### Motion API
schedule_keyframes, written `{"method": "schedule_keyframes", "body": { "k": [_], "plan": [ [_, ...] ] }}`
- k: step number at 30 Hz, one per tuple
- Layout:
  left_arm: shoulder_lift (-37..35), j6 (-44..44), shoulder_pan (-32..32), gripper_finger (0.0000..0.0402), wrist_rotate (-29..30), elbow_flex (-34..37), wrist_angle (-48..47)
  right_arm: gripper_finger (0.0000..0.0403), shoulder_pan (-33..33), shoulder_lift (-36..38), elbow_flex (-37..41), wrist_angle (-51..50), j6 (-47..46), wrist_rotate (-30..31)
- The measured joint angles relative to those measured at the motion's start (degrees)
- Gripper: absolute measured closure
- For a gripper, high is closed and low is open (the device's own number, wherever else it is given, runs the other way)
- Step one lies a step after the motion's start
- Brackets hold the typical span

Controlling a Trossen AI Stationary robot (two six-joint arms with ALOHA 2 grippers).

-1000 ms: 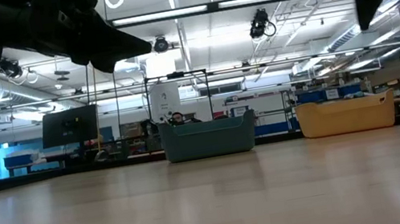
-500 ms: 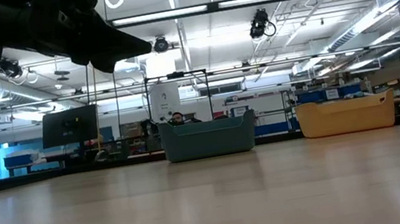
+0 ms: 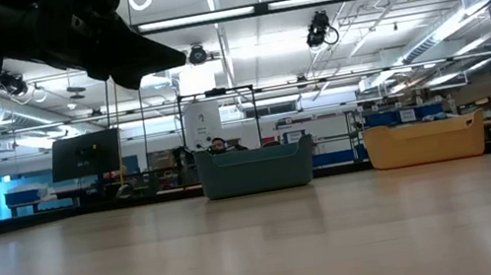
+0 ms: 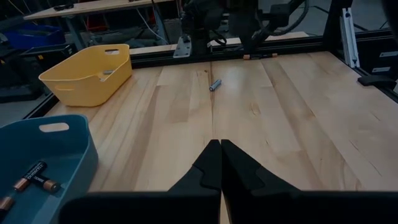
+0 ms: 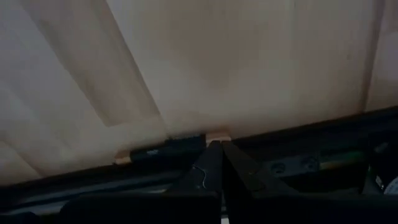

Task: Sort batteries
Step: Put the small black battery into the orange bin

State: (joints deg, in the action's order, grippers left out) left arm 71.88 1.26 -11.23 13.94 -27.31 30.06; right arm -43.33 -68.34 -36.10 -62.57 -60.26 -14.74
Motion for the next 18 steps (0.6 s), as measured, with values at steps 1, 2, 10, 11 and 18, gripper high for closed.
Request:
{"method": "schedule_keyframes", "body": {
  "k": [1,2,10,11,18],
  "plan": [
    [0.0,0.0,-0.01,0.0396,0.0,0.0,-0.05,0.0394,0.0,0.0,0.4,0.02,0.32,-0.46],
    [0.0,0.0,0.0,0.0396,0.01,0.0,-0.16,0.0394,0.0,0.0,0.9,0.1,0.49,-0.73],
    [0.0,0.0,-0.01,0.0396,0.01,0.0,-0.36,0.0395,0.0,-1.73,4.03,3.88,2.34,-2.53],
    [0.0,0.0,0.0,0.0396,0.01,0.0,-0.36,0.0395,0.0,-2.51,4.07,3.88,2.88,-3.11],
    [0.0,-0.01,0.0,0.0396,0.01,0.0,-0.36,0.0395,0.06,-8.81,3.95,4.0,7.67,-7.15]
  ]
}}
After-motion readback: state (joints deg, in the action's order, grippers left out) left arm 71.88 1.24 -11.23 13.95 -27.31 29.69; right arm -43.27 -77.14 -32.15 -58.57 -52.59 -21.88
